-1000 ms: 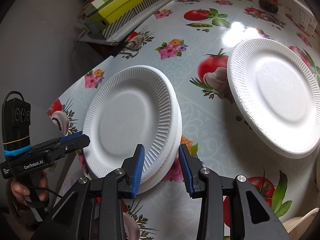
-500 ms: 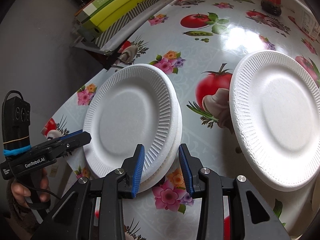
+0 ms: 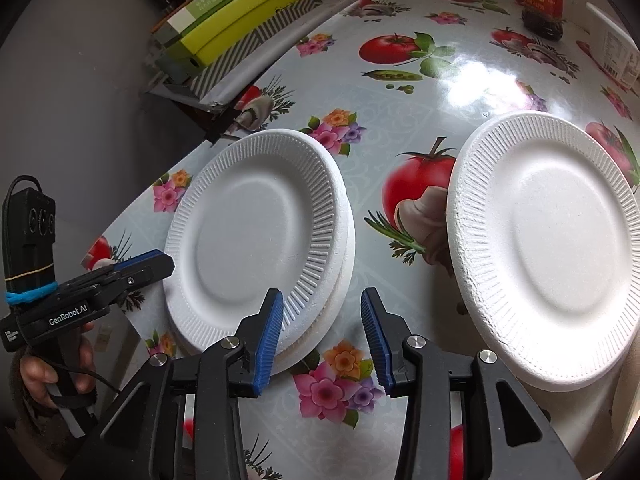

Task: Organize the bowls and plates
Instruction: 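Move the right tool to the remaining white foam plate on the table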

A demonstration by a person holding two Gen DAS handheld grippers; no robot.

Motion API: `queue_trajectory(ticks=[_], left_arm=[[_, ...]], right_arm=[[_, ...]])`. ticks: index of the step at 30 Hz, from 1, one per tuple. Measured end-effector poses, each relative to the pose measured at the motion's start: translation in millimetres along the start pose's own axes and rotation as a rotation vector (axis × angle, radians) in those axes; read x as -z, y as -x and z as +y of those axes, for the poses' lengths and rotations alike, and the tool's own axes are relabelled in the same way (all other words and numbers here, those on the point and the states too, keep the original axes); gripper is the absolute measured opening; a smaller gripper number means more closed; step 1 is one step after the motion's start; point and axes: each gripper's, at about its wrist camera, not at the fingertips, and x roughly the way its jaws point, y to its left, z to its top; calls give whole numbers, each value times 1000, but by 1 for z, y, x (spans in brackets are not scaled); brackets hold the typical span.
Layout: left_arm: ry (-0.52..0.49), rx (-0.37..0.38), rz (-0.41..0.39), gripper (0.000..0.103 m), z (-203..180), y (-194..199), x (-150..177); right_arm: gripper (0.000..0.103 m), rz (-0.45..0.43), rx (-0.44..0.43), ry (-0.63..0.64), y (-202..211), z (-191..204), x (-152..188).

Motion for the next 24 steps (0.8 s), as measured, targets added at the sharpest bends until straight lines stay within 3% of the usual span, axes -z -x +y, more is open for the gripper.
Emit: queue_trajectory(ticks=[6, 13, 20, 24], left_arm=[[-20, -12, -48, 48, -10, 18, -3], [-106, 18, -90, 48, -48, 34, -10], [-179, 64, -60, 48, -96, 20, -11], [-192, 82, -42, 48, -118, 8, -13]], right_arm=[[45, -39, 22, 15, 24, -4, 1], [45, -149, 101, 28, 71, -18, 2], [45, -219, 160, 11, 106, -56, -1], [45, -228, 152, -23, 111, -84, -4]])
